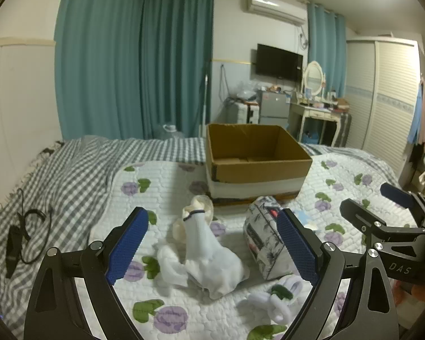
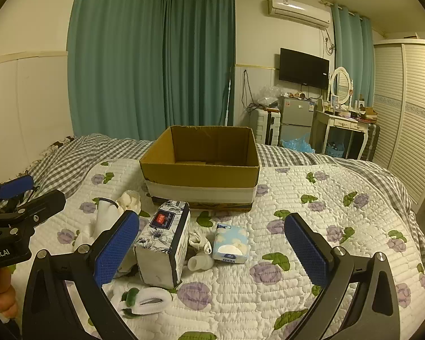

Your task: Organize soft objects

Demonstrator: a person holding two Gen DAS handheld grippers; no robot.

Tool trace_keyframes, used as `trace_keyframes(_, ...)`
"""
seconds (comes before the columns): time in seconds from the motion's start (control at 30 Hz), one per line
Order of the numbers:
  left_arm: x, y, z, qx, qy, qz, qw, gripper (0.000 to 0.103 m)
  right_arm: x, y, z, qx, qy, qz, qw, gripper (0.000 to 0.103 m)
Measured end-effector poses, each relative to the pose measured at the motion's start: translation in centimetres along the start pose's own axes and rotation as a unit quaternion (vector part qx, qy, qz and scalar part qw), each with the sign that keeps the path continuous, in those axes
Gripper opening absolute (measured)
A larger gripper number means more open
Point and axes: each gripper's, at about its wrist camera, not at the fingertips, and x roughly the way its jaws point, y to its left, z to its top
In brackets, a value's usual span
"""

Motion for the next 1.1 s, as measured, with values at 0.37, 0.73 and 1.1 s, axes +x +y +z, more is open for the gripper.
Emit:
trace_keyframes(0.37, 0.03, -0.1, -0.17, 0.0, 0.001, -0.002, 1.0, 0.093, 0.03, 0.14, -0.13, -0.001, 0.002, 0.0, 1.0, 0.103)
trace_keyframes(0.73, 0.08, -0.1, -0.18, 0.0, 0.002, -0.003, 1.0, 0.093, 0.08, 0.14, -0.06, -0.002, 0.004, 0.0, 1.0, 0.103)
trace_keyframes(1.1, 0.09, -0.14, -0.2, 0.001, 0.003, -0.002, 1.0, 0.093, 0.14, 0.17, 0.12, -0.003, 0.006, -0.001, 1.0, 0.103)
